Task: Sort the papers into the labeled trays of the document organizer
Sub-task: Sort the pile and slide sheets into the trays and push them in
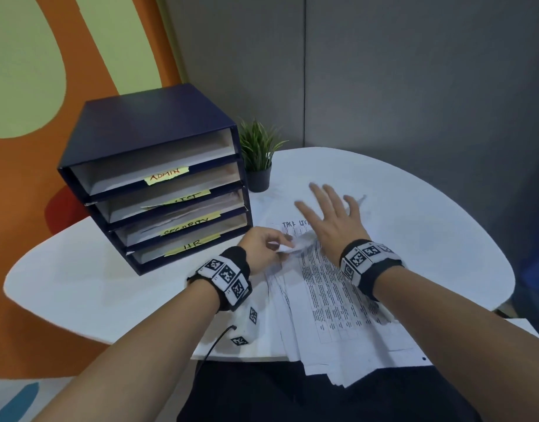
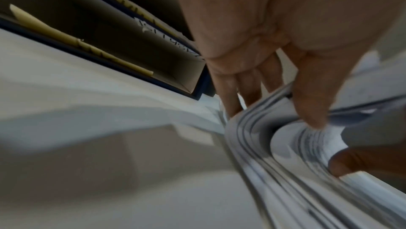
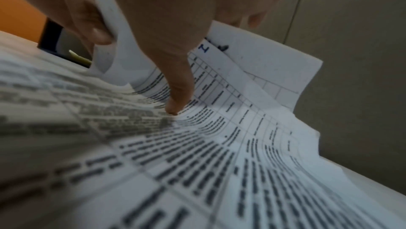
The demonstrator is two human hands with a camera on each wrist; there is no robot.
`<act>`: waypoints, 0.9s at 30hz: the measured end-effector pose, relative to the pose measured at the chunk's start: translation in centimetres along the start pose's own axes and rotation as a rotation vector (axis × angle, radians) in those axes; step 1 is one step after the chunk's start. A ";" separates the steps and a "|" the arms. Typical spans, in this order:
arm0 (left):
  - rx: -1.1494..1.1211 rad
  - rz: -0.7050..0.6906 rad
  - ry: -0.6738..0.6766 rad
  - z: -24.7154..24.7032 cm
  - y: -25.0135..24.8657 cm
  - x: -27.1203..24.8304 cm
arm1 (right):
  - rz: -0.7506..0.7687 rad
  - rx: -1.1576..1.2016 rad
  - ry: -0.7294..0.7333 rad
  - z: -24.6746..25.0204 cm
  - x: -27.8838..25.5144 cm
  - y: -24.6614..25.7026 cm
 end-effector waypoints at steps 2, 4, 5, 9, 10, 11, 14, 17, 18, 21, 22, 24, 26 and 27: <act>0.072 -0.012 0.085 -0.4 -0.3 -0.2 | 0.110 -0.007 0.165 -0.8 0.0 1.0; 0.135 0.000 0.221 -0.1 -0.4 -0.1 | 0.118 -0.012 0.205 -0.7 -0.4 1.1; 0.129 0.027 0.288 0.3 -0.5 -0.2 | 0.108 -0.014 0.187 -0.4 -0.5 1.0; 0.140 0.091 0.114 3.9 -0.5 1.5 | 0.110 -0.031 0.131 0.4 -0.5 1.6; 0.232 0.099 -0.010 4.9 -0.5 2.2 | 0.108 -0.027 0.133 0.6 -0.4 1.7; 0.322 0.121 -0.095 5.3 -0.5 2.6 | 0.110 -0.024 0.133 0.7 -0.4 1.7; 0.361 0.237 -0.076 3.7 -0.2 3.5 | 0.105 -0.012 0.125 0.8 -0.7 1.7; 0.304 0.270 -0.072 2.3 -0.3 4.2 | 0.101 -0.015 0.147 0.7 -1.1 1.8; 0.325 0.234 -0.114 2.2 -0.7 4.2 | 0.098 -0.019 0.158 0.6 -1.2 1.8; 0.436 0.108 -0.197 2.2 -1.6 4.0 | 0.087 -0.015 0.151 0.5 -1.4 1.7; 0.448 0.082 -0.199 2.2 -1.7 3.8 | 0.082 -0.001 0.138 0.5 -1.4 1.7; 0.460 0.059 -0.220 2.5 -1.7 3.2 | 0.077 0.030 0.118 0.4 -1.3 1.6; 0.533 0.014 -0.264 2.9 -2.2 2.6 | 0.083 0.042 0.113 0.2 -1.2 1.6; 0.626 -0.040 -0.267 2.8 -2.8 2.2 | 0.088 0.036 0.109 0.2 -1.2 1.6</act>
Point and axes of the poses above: each hand's wrist, its own x-axis towards the middle knuckle, its own z-axis out of the back of the hand, y = z × x, the point moved 7 cm from there along x, towards the middle knuckle, and after that the axes turned 3 degrees about z, right-handed, at the moved point
